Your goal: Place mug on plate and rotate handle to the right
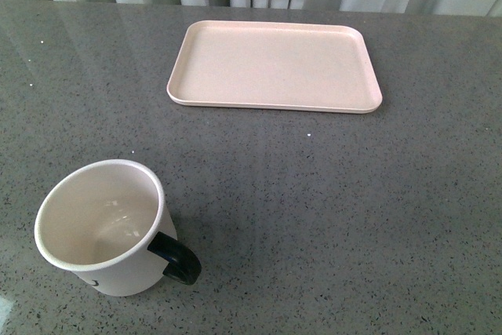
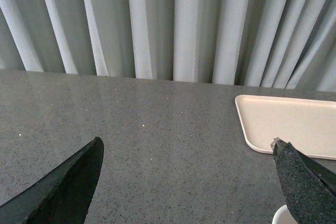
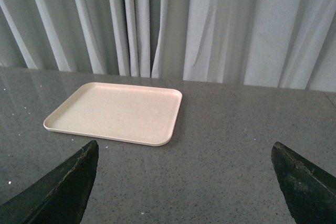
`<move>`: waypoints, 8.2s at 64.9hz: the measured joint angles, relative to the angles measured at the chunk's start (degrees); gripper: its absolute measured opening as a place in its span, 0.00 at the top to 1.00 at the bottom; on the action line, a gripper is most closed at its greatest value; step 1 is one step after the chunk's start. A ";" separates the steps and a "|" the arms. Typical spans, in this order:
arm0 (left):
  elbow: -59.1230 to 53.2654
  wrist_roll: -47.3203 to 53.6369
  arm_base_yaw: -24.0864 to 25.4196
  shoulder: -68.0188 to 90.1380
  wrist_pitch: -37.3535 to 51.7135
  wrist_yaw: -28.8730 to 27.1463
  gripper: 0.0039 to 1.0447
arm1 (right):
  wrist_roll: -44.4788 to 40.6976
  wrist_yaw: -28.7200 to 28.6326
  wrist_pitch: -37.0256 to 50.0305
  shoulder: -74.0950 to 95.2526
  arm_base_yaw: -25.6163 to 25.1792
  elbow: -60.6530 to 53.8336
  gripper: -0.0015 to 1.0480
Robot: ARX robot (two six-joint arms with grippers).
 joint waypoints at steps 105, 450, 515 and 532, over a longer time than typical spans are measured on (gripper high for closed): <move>30.53 5.11 -8.04 64.41 -15.87 11.56 0.09 | 0.00 0.00 0.00 0.00 0.00 0.00 0.09; 164.60 7.15 -24.02 162.46 -62.64 10.12 0.98 | 0.00 0.00 0.00 0.00 0.00 0.00 0.09; 164.65 7.28 -24.28 163.36 -62.18 9.62 0.98 | 0.00 0.00 0.00 0.00 0.00 0.00 0.09; 164.65 7.30 -24.28 163.36 -61.55 10.32 0.63 | 0.00 0.00 0.00 0.00 0.00 0.00 0.09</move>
